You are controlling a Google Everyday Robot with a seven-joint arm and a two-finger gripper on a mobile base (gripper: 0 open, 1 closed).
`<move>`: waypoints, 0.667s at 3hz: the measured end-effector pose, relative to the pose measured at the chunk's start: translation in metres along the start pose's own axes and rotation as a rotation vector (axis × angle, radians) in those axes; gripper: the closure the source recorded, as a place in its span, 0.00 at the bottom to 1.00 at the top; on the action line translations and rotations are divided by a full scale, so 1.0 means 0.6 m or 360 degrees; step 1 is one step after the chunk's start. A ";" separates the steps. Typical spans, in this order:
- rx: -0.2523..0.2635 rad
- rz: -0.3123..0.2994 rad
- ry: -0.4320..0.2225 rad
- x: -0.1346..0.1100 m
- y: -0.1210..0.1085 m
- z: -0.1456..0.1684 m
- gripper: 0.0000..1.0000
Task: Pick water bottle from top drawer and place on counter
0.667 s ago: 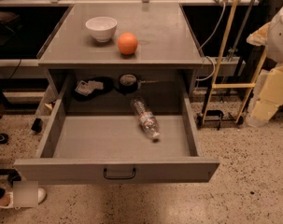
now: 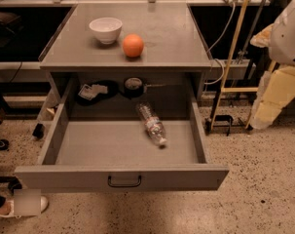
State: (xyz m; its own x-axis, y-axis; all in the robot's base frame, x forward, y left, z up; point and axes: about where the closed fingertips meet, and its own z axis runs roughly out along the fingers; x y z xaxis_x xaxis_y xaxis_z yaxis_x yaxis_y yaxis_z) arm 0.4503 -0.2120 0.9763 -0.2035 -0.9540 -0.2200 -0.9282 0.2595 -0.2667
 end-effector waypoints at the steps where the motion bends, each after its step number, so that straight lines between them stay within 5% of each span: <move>1: -0.0054 -0.0100 -0.0049 -0.051 -0.058 0.083 0.00; 2: -0.0127 -0.0185 -0.0165 -0.115 -0.121 0.190 0.00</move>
Offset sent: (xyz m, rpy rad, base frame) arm 0.1964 0.1069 -0.1242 0.1551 0.0525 0.2494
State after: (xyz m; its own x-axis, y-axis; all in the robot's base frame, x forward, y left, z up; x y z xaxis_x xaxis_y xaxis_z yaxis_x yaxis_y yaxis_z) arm 0.5674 -0.1480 0.9037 -0.0639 -0.9552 -0.2889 -0.9662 0.1316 -0.2217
